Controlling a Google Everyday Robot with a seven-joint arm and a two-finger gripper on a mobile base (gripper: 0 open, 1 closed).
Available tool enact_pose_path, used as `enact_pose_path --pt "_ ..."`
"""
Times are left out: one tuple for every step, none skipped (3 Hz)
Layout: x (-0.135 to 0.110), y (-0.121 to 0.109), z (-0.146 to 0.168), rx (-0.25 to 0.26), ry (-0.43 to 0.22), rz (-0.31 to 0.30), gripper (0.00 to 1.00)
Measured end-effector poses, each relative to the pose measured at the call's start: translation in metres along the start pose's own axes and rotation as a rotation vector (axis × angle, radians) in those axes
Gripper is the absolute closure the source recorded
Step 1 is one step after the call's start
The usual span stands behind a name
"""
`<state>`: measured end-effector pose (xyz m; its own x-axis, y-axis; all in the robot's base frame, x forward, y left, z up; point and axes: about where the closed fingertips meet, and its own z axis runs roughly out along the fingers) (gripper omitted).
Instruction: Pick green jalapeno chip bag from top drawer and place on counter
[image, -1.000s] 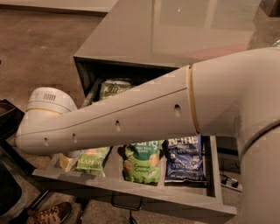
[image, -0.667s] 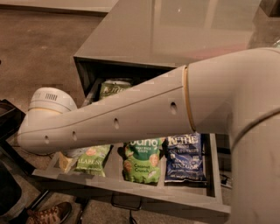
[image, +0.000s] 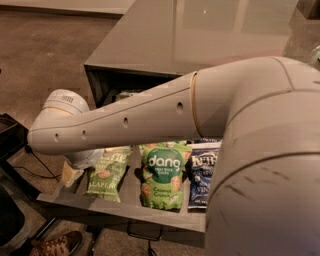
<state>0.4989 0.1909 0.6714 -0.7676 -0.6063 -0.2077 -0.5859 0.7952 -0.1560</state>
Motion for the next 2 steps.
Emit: enact_pose_path --pt "-0.0127 -0.0049 0.0027 -0.006 -0.046 0.095 0.0" --pt "-0.0128 -0.0133 0.0109 0.002 -0.095 0.184 0.0"
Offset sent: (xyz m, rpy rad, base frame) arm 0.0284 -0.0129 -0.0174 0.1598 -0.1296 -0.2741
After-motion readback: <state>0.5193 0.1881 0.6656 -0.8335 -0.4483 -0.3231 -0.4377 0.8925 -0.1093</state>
